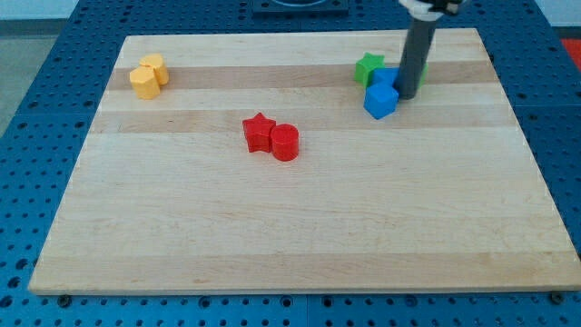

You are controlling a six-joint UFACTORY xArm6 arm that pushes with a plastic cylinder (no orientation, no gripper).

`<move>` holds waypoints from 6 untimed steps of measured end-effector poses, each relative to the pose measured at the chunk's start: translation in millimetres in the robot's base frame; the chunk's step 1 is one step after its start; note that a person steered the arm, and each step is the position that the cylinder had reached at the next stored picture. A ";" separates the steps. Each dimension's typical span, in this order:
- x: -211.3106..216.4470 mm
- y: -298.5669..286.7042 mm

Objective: Move the blue blocks into the yellow blocks

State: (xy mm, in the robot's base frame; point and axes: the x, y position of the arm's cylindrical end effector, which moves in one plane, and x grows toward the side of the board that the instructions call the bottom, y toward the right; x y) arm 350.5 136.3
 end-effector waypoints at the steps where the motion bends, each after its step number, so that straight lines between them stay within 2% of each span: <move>1: 8.6 -19.4; 3: -13.7 5.8; 4: -22.7 -22.5; 5: -21.4 -82.5; 6: -42.3 -169.9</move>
State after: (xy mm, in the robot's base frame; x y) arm 308.2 -33.6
